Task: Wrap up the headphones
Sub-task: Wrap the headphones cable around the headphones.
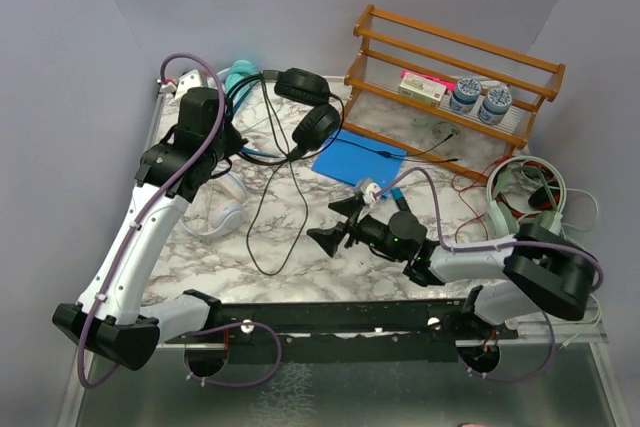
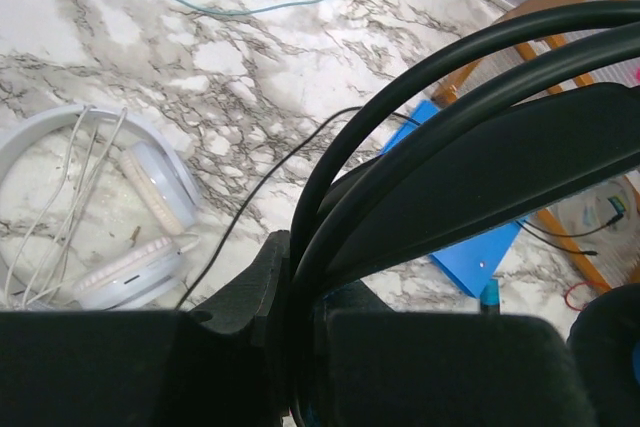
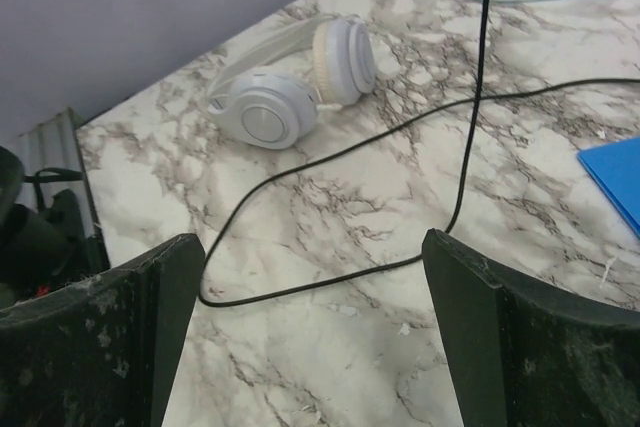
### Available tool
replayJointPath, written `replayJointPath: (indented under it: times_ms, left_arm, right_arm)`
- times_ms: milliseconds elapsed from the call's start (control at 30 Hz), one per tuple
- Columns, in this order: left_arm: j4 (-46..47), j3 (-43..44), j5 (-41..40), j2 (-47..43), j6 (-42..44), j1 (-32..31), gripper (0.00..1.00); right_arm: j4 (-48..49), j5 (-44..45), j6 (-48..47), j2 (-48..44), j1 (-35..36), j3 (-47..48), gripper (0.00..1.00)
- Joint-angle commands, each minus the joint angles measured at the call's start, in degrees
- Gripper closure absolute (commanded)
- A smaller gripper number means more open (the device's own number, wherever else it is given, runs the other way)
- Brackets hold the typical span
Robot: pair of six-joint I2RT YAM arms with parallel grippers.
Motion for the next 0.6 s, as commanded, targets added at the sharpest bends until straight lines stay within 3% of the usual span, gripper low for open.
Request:
replayJointPath:
  times_ms: [0,300,567]
  left_arm:
    - [-0.1,5.8,7.4,0.0,-1.4,-0.4,1.0]
    - [-1.9,9.4,9.0,0.0,-0.8,-0.4,1.0]
    - [-2.3,11.4,9.9,0.0,-0.9,-0.4,1.0]
  right_arm:
    - [11.8,5.6,-1.6,9.4,-0.1,2.7,0.0]
    - [12.4,9.6,1.2,24.4,-1.9,14.0,0.0]
    - [9.5,3.3,6.1,35.1,-6.2,22.7,0.01]
